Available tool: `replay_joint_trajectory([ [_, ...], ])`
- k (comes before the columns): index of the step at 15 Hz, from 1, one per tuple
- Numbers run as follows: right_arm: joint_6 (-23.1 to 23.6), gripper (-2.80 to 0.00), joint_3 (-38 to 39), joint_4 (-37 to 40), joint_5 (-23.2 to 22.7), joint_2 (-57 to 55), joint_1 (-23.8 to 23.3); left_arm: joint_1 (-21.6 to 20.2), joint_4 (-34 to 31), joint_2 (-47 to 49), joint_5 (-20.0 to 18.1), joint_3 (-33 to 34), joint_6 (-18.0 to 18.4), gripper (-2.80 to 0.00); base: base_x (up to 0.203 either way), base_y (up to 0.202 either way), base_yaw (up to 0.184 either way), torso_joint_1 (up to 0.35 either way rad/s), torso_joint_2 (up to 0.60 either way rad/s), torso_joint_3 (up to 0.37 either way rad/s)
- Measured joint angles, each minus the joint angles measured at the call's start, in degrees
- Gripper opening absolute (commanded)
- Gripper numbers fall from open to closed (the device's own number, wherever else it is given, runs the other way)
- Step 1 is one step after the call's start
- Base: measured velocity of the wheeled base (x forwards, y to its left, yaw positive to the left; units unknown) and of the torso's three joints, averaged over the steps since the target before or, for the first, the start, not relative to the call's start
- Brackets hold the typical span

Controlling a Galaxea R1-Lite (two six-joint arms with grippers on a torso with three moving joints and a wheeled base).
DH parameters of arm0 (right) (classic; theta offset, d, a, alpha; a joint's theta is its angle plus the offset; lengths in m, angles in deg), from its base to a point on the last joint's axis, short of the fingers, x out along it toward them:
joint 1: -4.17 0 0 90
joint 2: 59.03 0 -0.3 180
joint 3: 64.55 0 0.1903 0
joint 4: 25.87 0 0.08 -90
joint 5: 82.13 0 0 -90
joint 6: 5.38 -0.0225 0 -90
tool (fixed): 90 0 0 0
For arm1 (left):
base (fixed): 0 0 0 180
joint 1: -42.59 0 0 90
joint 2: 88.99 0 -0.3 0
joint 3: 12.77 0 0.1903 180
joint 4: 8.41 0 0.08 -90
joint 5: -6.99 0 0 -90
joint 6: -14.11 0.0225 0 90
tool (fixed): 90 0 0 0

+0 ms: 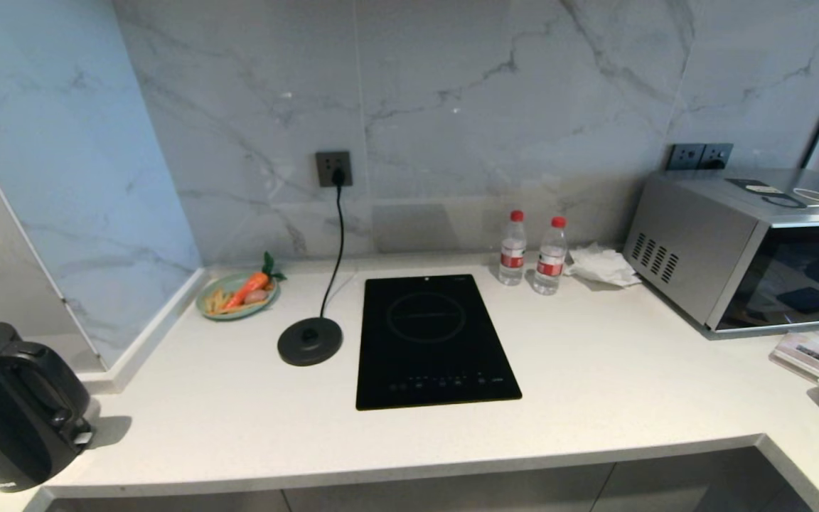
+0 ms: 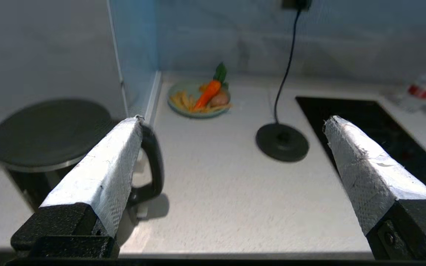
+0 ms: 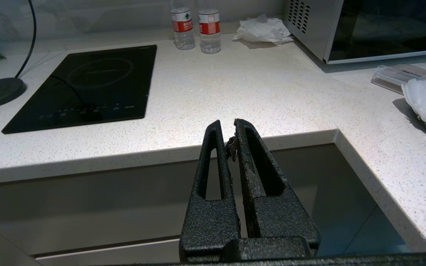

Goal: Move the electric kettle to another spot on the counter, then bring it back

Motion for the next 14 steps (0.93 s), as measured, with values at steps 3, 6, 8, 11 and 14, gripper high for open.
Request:
replay_joint_trajectory([
  [3,0.0,-2.80,0.0,0.0,0.0,0.0,0.0,4.6,-29.0,-11.6,-0.8,-16.8,-6.5,0.00,0.000,0.000,0.000,0.000,0.00,0.000],
  [6,0.1,-2.80,0.0,0.0,0.0,0.0,0.0,10.9,-48.1,-18.6,-1.1,-21.3,-8.9,0.00,0.000,0.000,0.000,0.000,0.00,0.000],
  [8,0.0,-2.80,0.0,0.0,0.0,0.0,0.0,17.4,-50.3,-21.3,0.5,-20.7,-9.1,0.00,0.000,0.000,0.000,0.000,0.00,0.000],
  [11,0.0,-2.80,0.0,0.0,0.0,0.0,-0.1,33.6,-50.8,-23.0,13.6,-19.8,-7.3,0.00,0.000,0.000,0.000,0.000,0.00,0.000],
  [14,0.0,-2.80,0.0,0.0,0.0,0.0,-0.1,58.6,-51.2,-26.6,33.8,-15.7,-2.3,0.00,0.000,0.000,0.000,0.000,0.00,0.000],
])
